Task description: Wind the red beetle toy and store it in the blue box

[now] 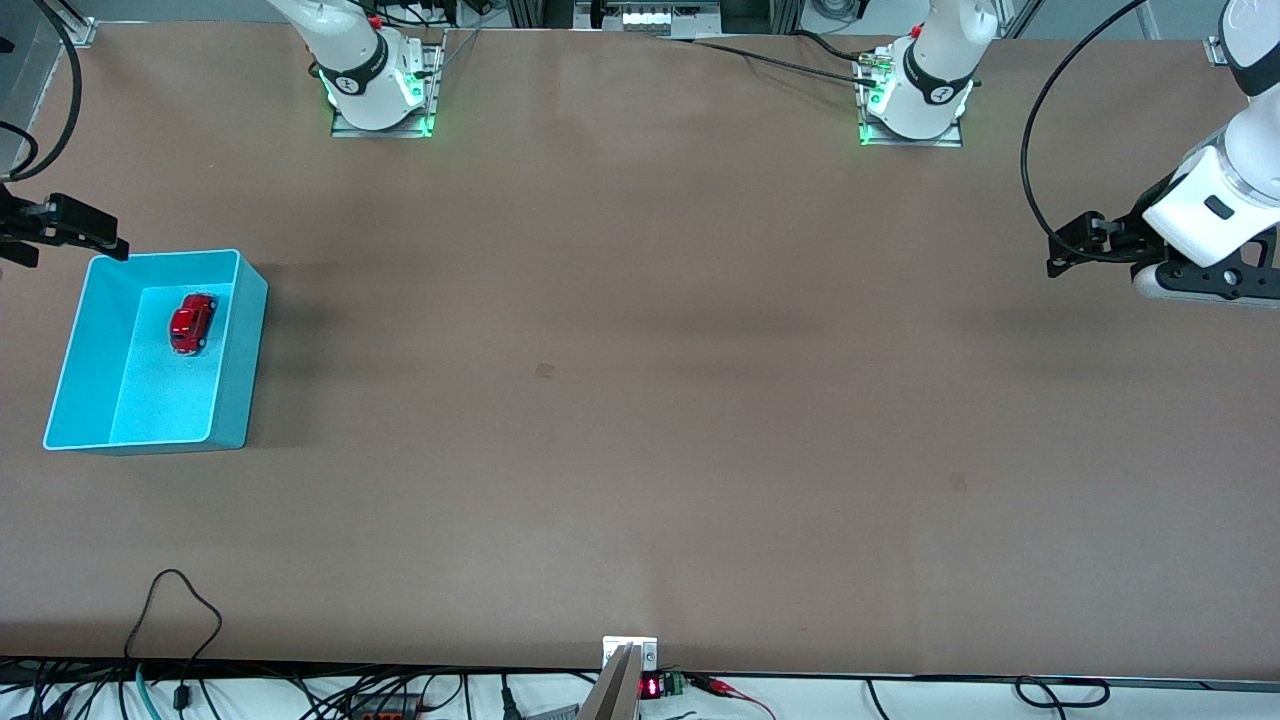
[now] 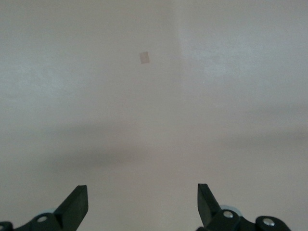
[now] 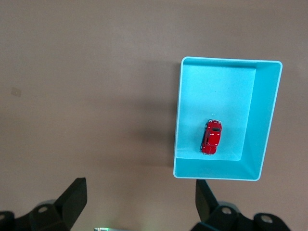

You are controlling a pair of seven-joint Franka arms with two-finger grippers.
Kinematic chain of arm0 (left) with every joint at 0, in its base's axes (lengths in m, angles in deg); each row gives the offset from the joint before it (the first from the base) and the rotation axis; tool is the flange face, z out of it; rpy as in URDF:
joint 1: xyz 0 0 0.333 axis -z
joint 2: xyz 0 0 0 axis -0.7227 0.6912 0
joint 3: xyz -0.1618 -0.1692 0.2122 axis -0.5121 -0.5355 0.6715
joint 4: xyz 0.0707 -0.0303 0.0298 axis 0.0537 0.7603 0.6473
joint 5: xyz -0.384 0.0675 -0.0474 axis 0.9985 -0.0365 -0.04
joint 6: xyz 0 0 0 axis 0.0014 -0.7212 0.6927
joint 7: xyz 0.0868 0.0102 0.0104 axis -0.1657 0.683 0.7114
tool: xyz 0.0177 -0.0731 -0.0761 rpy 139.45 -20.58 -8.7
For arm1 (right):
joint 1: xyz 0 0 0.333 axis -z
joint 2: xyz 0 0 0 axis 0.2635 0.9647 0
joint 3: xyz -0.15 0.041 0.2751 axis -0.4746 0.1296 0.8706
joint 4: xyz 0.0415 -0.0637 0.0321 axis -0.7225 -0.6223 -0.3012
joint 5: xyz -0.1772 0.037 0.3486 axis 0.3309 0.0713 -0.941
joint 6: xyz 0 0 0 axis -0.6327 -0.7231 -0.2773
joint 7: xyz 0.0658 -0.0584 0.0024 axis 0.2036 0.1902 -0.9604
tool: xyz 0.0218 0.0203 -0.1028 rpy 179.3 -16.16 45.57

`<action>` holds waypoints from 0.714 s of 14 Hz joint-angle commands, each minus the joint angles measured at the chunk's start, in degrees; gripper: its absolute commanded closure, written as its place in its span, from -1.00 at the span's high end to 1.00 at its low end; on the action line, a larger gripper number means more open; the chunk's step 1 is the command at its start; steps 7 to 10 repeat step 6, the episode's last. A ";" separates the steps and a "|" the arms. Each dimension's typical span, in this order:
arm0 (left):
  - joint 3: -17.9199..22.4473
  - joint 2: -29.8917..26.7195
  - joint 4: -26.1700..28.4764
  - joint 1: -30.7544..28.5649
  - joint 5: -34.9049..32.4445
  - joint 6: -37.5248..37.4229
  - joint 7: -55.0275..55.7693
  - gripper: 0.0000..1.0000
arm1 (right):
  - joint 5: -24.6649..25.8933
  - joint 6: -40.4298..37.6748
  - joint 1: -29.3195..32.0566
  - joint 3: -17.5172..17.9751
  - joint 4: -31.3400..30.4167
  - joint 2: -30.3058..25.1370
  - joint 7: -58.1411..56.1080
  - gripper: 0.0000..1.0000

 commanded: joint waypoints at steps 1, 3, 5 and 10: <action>0.11 -0.23 -0.83 0.35 -0.99 -1.12 -0.86 1.00 | 0.72 -0.74 -3.43 -0.55 -0.08 -0.07 2.80 1.00; 0.11 -0.23 -0.83 0.35 -0.99 -1.12 -0.86 1.00 | 0.72 -0.56 -3.53 -0.55 -0.08 -0.07 3.87 1.00; 0.11 -0.23 -0.83 0.35 -0.99 -1.12 -0.86 1.00 | 0.72 -0.47 -3.44 -0.55 -0.08 -0.07 3.78 1.00; 0.11 -0.32 -0.83 0.35 -0.99 -1.12 -0.86 1.00 | 0.72 -0.56 -3.44 -0.55 -0.08 0.02 3.78 1.00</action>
